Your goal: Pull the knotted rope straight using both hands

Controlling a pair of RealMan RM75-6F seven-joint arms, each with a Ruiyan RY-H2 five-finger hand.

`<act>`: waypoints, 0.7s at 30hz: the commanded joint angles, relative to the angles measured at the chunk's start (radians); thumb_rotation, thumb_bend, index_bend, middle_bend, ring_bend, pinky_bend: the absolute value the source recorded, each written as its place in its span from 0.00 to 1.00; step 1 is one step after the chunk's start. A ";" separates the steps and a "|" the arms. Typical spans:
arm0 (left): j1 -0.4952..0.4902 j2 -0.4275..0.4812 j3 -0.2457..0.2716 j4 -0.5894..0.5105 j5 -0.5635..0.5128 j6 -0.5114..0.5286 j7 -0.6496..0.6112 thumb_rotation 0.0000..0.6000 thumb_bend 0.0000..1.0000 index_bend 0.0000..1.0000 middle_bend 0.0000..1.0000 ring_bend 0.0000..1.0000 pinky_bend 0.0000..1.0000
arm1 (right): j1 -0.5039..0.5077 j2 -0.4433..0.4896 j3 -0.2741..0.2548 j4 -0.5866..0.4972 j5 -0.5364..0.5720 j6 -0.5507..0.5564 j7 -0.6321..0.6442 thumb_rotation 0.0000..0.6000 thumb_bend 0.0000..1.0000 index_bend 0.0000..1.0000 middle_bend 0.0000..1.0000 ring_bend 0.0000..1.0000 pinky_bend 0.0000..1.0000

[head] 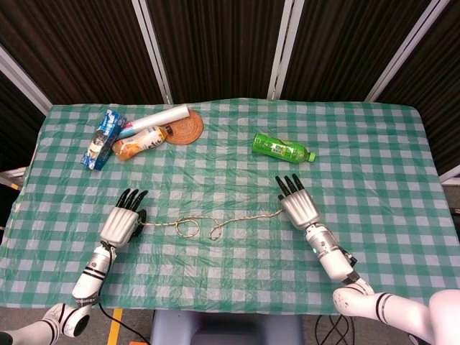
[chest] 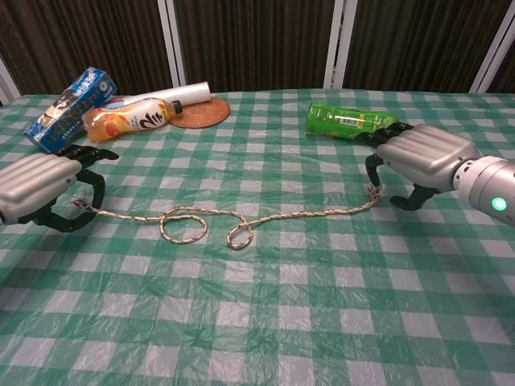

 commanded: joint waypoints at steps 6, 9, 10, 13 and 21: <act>-0.004 0.002 -0.004 0.000 -0.004 -0.005 0.001 1.00 0.43 0.62 0.07 0.00 0.02 | 0.038 -0.049 -0.007 0.055 0.044 -0.025 -0.021 1.00 0.44 0.52 0.00 0.00 0.00; -0.005 0.002 -0.004 0.002 -0.005 -0.008 0.002 1.00 0.43 0.62 0.07 0.00 0.02 | 0.049 -0.065 -0.013 0.074 0.051 -0.029 -0.022 1.00 0.44 0.52 0.00 0.00 0.00; -0.005 0.002 -0.005 0.003 -0.006 -0.009 0.002 1.00 0.43 0.62 0.07 0.00 0.02 | 0.051 -0.069 -0.014 0.078 0.053 -0.030 -0.020 1.00 0.44 0.52 0.00 0.00 0.00; -0.005 0.002 -0.006 0.006 -0.008 -0.010 -0.001 1.00 0.43 0.62 0.07 0.00 0.02 | 0.059 -0.079 -0.016 0.087 0.055 -0.029 -0.010 1.00 0.45 0.54 0.00 0.00 0.00; -0.008 0.002 -0.008 0.016 -0.016 -0.023 -0.014 1.00 0.43 0.62 0.07 0.00 0.02 | 0.070 -0.091 -0.027 0.113 0.072 -0.026 -0.015 1.00 0.49 0.60 0.00 0.00 0.00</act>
